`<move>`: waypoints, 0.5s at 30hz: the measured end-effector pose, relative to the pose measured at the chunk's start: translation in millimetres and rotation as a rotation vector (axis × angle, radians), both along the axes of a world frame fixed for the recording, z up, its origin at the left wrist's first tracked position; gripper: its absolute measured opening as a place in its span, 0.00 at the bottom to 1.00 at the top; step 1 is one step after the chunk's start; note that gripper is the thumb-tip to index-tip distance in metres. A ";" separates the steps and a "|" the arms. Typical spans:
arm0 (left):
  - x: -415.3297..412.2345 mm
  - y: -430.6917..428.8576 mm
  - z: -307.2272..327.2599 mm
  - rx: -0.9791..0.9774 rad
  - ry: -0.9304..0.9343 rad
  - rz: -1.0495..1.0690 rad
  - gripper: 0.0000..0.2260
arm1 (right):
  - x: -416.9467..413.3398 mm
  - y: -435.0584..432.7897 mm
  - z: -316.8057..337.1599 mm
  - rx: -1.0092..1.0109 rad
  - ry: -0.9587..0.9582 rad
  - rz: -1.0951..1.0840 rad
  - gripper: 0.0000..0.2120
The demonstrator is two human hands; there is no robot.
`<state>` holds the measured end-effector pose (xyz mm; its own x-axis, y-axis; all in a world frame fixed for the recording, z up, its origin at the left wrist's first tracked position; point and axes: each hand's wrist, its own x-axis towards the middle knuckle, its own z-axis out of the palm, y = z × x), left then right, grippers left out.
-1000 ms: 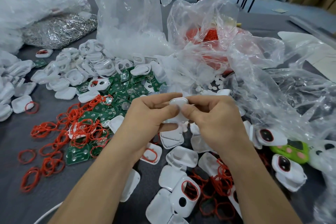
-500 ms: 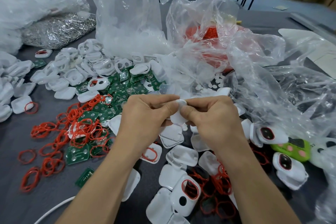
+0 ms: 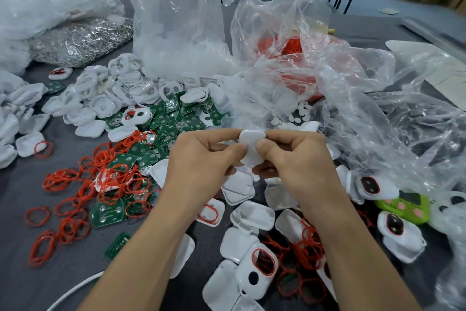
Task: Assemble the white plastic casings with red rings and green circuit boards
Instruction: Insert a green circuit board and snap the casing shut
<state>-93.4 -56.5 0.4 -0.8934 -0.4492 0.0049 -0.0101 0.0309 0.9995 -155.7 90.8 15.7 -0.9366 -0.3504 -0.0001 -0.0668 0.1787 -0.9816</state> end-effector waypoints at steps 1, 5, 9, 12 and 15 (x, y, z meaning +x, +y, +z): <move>0.4 -0.2 0.5 -0.008 0.003 0.011 0.10 | 0.2 0.0 0.8 -0.013 -0.012 0.014 0.15; 1.3 2.2 3.8 -0.035 0.035 0.056 0.07 | -0.6 2.1 1.7 -0.066 -0.051 0.055 0.15; -0.2 0.9 7.0 -0.024 0.056 0.072 0.04 | 0.1 2.4 1.1 -0.080 -0.049 0.079 0.12; 0.3 -0.1 8.4 -0.039 0.067 0.069 0.05 | 0.1 1.1 -0.8 -0.052 -0.040 0.077 0.09; 1.7 0.1 9.6 -0.051 0.074 0.087 0.08 | 1.2 -0.3 -1.3 -0.025 -0.018 0.072 0.09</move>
<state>-91.7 -56.4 10.0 -0.8475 -0.5224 0.0940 0.0588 0.0837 0.9948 -154.5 90.5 14.3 -0.9090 -0.4167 -0.0074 -0.0606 0.1498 -0.9869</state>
